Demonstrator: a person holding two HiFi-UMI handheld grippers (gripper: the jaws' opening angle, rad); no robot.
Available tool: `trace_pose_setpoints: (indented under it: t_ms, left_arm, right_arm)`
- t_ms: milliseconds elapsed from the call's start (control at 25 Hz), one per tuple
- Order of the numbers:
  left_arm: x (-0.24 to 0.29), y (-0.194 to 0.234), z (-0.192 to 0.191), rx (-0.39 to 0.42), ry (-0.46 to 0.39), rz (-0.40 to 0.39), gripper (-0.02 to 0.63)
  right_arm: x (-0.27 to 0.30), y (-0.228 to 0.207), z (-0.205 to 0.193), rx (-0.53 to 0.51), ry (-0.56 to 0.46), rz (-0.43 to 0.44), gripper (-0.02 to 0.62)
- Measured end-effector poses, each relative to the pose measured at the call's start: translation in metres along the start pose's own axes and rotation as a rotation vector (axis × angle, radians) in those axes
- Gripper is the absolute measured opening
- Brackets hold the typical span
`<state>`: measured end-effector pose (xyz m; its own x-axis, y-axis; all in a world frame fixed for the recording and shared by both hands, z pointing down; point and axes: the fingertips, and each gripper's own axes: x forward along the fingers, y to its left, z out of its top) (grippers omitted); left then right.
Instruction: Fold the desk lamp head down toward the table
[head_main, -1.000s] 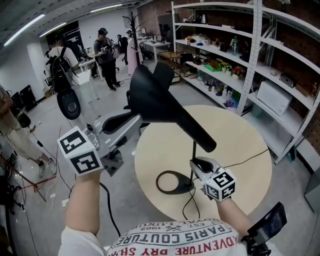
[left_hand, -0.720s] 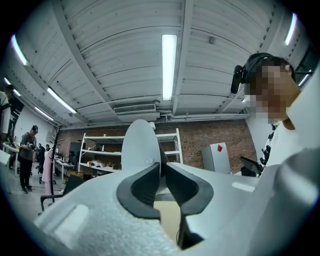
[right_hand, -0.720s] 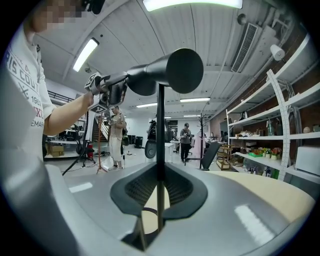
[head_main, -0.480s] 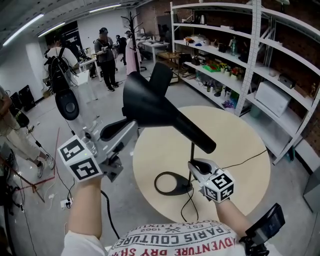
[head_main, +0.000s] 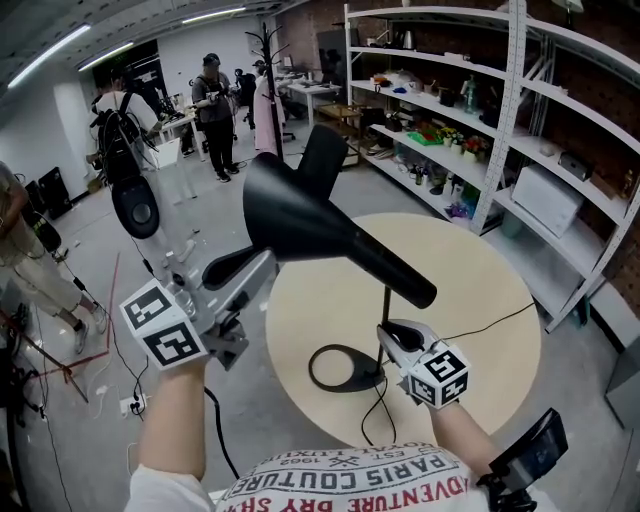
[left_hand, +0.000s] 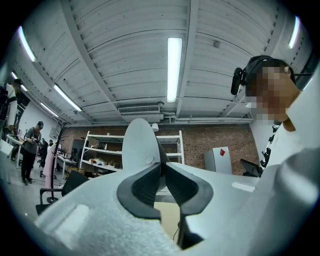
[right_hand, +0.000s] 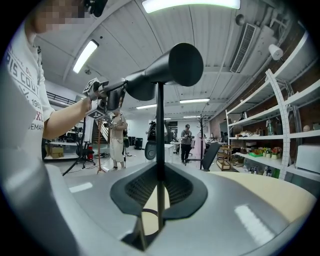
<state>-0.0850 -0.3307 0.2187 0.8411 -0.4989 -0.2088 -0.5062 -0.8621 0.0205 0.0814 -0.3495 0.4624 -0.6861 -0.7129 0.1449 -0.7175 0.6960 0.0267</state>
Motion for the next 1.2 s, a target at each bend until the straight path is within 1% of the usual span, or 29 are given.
trace_pose_setpoints:
  t_ms: [680, 1200]
  left_arm:
    - [-0.010, 0.006, -0.024, -0.080, -0.008, 0.011, 0.032]
    - [-0.018, 0.010, -0.057, -0.217, -0.016, 0.014, 0.031]
  right_arm:
    - [-0.002, -0.002, -0.001, -0.005, 0.000, -0.003, 0.043]
    - [-0.002, -0.004, -0.002, -0.002, 0.000, 0.000, 0.043]
